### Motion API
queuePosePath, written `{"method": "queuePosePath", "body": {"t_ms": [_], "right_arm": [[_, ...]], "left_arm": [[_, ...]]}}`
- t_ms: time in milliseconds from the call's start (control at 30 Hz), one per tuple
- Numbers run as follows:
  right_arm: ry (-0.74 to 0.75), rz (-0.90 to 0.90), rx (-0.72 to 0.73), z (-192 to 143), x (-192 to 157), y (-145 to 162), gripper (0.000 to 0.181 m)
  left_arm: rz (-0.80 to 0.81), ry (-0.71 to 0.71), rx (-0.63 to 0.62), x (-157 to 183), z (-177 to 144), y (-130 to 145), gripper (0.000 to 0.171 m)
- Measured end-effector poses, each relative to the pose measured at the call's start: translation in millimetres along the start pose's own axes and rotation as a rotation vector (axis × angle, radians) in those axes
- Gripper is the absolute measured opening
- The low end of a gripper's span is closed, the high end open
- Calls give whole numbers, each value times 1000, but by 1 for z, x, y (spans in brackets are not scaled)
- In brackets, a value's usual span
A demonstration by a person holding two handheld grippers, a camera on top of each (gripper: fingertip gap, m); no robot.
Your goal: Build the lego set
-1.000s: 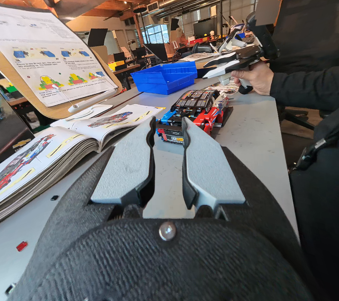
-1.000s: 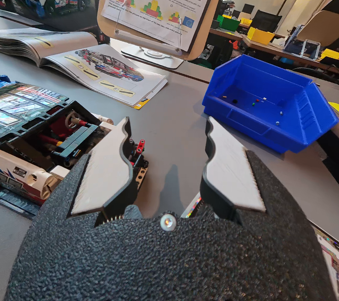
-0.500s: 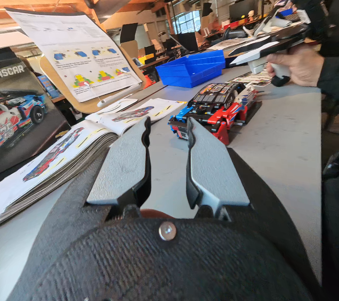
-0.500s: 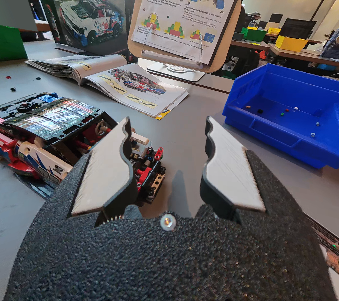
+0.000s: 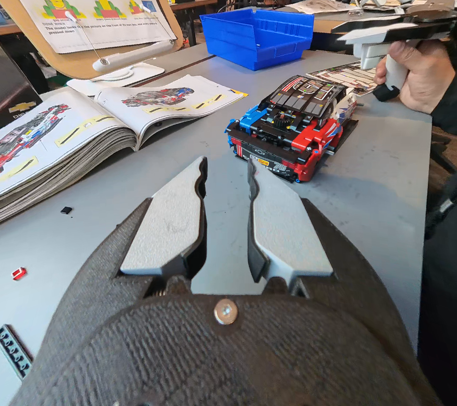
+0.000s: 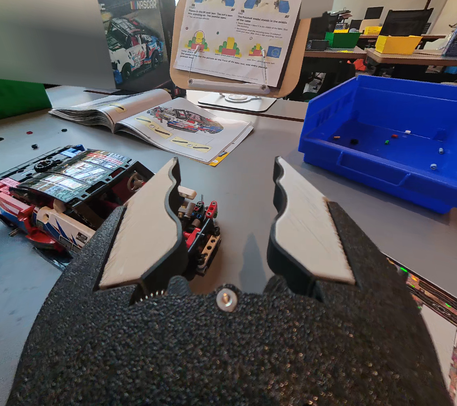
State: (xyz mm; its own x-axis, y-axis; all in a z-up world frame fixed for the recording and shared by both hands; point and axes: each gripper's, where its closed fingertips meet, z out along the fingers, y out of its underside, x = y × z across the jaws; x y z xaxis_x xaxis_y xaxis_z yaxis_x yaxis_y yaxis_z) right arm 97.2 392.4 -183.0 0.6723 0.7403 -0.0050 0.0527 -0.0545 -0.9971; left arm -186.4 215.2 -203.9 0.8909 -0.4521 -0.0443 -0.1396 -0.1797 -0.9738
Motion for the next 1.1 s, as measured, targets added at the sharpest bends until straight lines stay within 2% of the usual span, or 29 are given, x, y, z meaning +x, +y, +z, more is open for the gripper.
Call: {"method": "queuePosePath", "body": {"t_ms": [167, 400, 733, 933, 1100], "right_arm": [[-1, -32, 9, -2, -6, -2, 74], [18, 12, 7, -3, 3, -1, 74], [54, -47, -33, 0, 2, 4, 73], [23, -54, -39, -2, -3, 5, 56], [54, -35, -45, -1, 5, 5, 57]], "left_arm": [[33, -15, 22, 2, -3, -3, 29], [32, 27, 35, 8, -5, -4, 25], [18, 39, 67, 10, -9, -8, 26], [16, 45, 42, 10, -6, -5, 26], [1, 57, 13, 10, -3, -2, 26]]}}
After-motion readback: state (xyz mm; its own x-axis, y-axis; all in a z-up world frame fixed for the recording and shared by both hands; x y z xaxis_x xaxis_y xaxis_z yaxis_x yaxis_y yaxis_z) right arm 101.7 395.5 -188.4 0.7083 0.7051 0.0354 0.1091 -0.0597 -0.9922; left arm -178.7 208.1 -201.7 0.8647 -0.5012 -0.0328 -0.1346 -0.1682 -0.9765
